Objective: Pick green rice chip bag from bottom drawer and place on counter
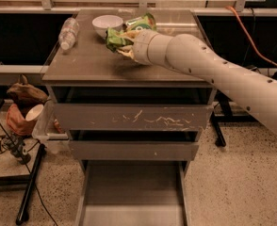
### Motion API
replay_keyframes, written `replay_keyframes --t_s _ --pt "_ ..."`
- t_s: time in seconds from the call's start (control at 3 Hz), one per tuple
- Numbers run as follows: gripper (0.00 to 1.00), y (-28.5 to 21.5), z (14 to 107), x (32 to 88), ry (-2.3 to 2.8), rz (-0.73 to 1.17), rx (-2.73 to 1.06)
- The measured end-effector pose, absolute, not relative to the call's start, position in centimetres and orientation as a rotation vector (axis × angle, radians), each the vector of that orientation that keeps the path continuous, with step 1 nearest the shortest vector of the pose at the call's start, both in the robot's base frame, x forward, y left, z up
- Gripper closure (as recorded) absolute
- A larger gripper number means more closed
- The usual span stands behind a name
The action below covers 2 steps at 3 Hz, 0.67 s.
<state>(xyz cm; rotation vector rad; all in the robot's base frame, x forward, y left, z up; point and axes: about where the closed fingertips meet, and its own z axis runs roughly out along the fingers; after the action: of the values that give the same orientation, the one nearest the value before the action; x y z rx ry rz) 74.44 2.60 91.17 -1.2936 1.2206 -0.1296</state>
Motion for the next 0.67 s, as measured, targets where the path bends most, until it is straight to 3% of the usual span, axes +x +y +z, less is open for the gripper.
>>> replay_keyframes --t_s 0.67 --pt "0.12 2.6 91.17 74.44 1.221 -0.13 -1.294"
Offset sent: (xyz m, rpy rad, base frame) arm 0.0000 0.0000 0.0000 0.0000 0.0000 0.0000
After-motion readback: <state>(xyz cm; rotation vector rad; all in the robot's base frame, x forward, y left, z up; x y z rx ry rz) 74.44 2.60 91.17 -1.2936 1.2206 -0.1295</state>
